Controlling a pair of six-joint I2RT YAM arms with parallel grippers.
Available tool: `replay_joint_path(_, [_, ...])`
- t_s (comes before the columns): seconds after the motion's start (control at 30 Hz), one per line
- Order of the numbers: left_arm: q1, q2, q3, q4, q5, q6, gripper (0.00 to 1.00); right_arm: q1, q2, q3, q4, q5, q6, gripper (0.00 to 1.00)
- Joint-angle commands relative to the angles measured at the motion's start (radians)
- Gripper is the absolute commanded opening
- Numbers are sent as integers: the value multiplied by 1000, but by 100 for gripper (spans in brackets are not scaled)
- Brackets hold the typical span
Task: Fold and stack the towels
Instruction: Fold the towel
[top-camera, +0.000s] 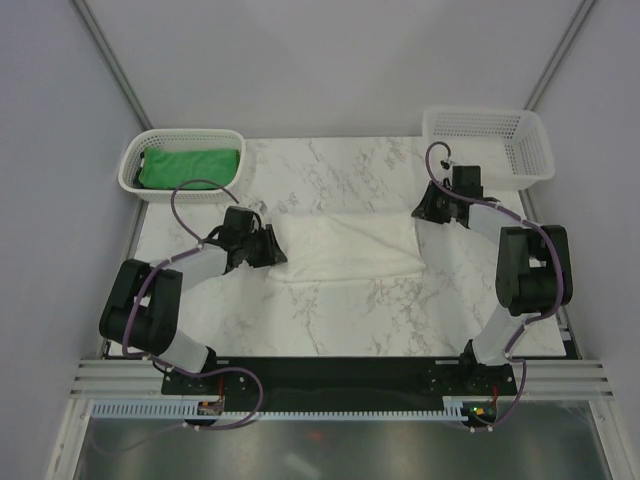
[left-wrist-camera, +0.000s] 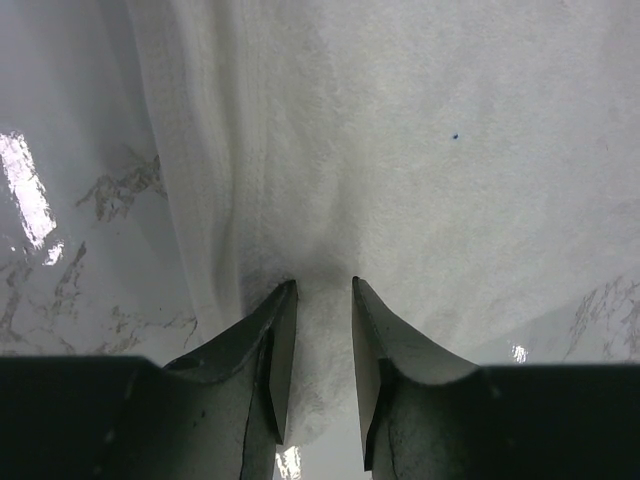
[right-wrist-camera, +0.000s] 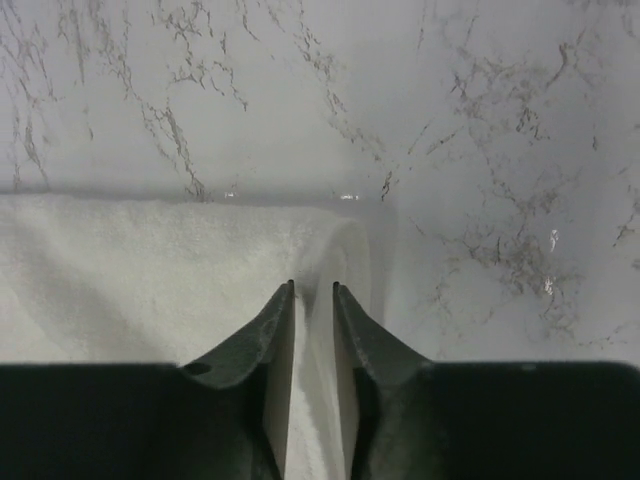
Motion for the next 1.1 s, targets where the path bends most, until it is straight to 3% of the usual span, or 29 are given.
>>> replay_joint_path(0.0, [4, -19, -3, -38, -56, -15, 37, -9, -15, 56, 59, -11, 0, 32])
replay_joint_path(0.13, [2, -65, 77, -83, 0, -30, 42, -9, -31, 97, -15, -7, 27, 44])
replay_joint_path(0.27, [3, -44, 209, -227, 32, -38, 45, -9, -80, 111, -135, 4, 57, 40])
replay_joint_path(0.37, [2, -30, 270, -278, -21, -50, 45, -9, -91, 82, -141, -13, 70, 31])
replay_joint_path(0.6, [-5, -22, 253, -89, 50, -66, 45, -9, -61, 69, -133, -13, 31, 36])
replay_joint_path(0.83, [-1, 157, 333, -74, -12, 13, 44, -9, -15, 77, -102, -20, 8, 35])
replay_joint_path(1.07, [13, 233, 349, -63, -31, 22, 45, -10, 29, 86, -73, -26, -5, 33])
